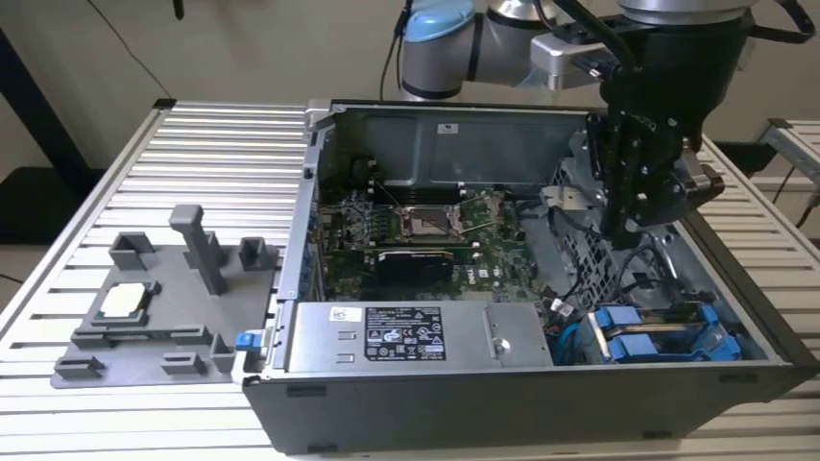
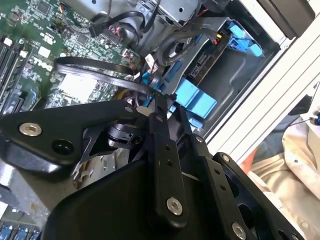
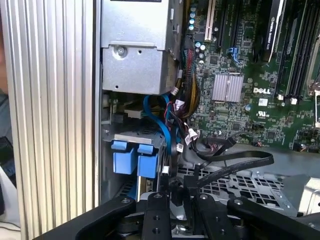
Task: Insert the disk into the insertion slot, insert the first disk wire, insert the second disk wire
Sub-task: 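Insert the second disk wire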
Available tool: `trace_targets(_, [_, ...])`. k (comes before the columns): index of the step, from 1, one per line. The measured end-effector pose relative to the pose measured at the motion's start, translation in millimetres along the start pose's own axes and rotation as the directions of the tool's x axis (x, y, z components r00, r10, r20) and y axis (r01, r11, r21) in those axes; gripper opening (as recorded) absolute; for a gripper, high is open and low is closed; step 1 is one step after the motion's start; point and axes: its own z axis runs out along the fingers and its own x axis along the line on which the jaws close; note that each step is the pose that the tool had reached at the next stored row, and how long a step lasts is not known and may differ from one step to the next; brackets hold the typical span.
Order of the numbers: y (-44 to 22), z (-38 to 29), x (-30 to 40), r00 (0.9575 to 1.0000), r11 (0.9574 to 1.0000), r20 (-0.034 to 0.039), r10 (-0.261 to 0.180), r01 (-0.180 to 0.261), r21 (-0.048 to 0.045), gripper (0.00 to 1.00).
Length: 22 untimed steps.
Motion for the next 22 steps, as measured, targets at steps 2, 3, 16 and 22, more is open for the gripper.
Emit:
trace_targets(2, [0.1,-0.1,0.0,1.0,1.0,-0.0044,-0.001,0.001,-0.0004,0.27])
trace_targets(3, [0.1,-0.1,0.0,1.0,1.0,-0.0065,-0.001,0.001,-0.0005,0.27])
trace_targets(16, [0.1,-0.1,0.0,0.9994,1.0,-0.0333,-0.005,0.005,-0.0025,0.16])
trace_targets(22, [-0.1,0.0,0.3,0.9991,1.0,-0.0412,-0.006,0.006,-0.0034,0.16])
